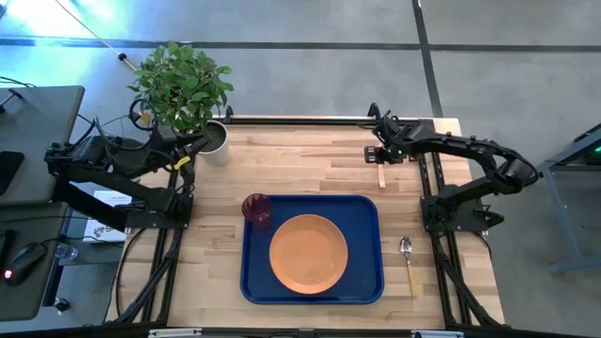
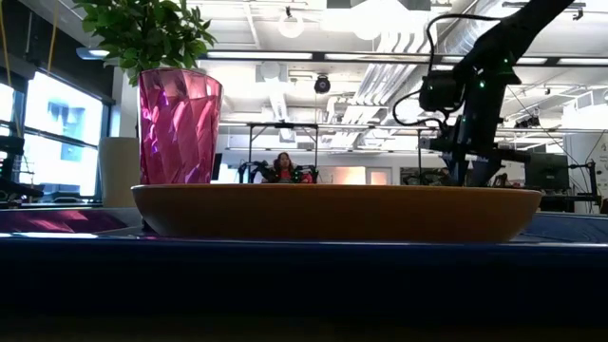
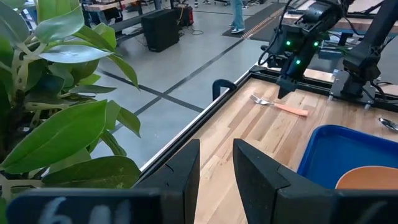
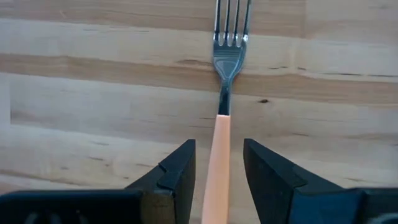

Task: Pick and place plate/cup/fork/spoon on tray
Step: Put the light orange fork on the right side of the orange plate

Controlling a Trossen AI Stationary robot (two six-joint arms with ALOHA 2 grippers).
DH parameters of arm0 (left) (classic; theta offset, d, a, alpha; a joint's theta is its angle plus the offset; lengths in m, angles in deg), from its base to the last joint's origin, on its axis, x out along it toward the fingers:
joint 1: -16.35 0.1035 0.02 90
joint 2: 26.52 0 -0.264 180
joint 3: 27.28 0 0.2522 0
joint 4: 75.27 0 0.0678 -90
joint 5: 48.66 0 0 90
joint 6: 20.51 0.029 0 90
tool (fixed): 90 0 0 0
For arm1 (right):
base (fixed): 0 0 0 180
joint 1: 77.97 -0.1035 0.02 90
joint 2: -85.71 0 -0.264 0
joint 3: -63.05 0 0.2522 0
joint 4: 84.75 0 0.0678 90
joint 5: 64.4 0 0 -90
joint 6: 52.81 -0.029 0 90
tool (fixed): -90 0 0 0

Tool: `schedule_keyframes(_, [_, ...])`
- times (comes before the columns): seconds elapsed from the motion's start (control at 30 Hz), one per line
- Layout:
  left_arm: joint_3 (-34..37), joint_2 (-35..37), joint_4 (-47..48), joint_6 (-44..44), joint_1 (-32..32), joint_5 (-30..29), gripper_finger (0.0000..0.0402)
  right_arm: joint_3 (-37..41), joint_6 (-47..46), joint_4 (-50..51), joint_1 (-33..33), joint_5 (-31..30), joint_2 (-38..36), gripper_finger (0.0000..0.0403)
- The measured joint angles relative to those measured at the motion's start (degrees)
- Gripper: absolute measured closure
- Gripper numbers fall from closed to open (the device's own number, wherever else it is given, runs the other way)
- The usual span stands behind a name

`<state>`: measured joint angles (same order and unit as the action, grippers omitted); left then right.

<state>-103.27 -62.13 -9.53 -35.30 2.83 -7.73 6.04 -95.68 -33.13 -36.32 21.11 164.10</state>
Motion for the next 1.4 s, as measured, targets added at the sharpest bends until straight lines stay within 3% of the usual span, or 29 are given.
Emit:
schedule_keyframes(0.27, [0.00,0.01,-0.01,0.00,0.00,-0.01,0.0314,2.02,-0.66,-2.97,-0.02,-0.05,0.40,0.0276])
schedule_keyframes(0.9, [0.00,-0.01,0.00,-0.02,0.00,-0.63,0.0314,1.82,-0.65,-6.23,-0.79,-1.99,10.17,0.0278])
schedule_keyframes(1.03, [0.00,0.01,0.00,-0.02,0.00,-0.65,0.0314,1.76,-2.09,-6.20,-0.79,-2.04,10.49,0.0301])
schedule_keyframes(1.23, [-0.02,-0.01,0.00,-0.02,0.00,-1.05,0.0314,0.75,-2.16,-5.45,-0.81,-1.90,10.68,0.0382])
schedule_keyframes(1.4, [0.00,-0.01,0.00,-0.02,0.00,-1.22,0.0314,-0.90,-2.13,-5.64,-0.76,-1.90,10.93,0.0375])
